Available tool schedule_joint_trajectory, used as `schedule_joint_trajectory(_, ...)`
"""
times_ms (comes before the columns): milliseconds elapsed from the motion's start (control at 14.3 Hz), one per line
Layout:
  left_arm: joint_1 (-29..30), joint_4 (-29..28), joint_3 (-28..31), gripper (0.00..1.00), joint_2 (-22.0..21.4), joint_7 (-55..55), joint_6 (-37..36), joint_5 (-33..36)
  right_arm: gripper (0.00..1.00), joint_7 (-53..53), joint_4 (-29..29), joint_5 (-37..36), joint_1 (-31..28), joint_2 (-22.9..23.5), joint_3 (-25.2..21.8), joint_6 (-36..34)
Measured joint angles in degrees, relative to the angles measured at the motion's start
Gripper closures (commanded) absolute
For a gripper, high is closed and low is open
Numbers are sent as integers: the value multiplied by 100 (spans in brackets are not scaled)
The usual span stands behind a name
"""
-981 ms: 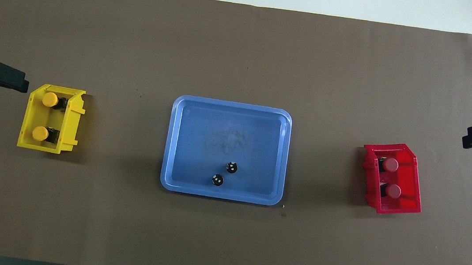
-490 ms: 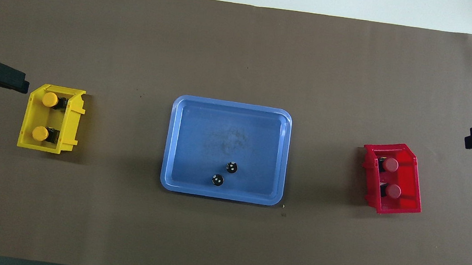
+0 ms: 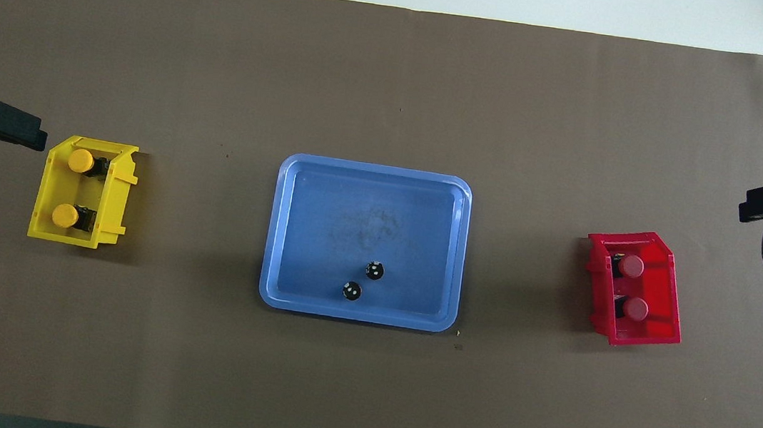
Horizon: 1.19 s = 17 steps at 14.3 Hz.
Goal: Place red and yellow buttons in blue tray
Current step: 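Grasp a red button with the right gripper while the left gripper reaches the yellow bin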
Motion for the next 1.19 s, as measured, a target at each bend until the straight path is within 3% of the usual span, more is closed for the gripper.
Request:
schedule_joint_trajectory(420,1,0,1,0,3,0,0,0,26,-1,-1619,3,218,11,28,1653)
schedule_joint_trajectory(700,5,-8,13,0,4,0,0,0,30,-115,-2757,2,207,13,17,2912)
schedule_joint_trajectory(981,15,-268,28,0,-32,0,209,0,35,-141,-3191,2,215,15,22,3341)
schedule_joint_trajectory(1191,26,-938,56,0,-239,0,809,0,37,-150,-3370,2,215,13,22,3468)
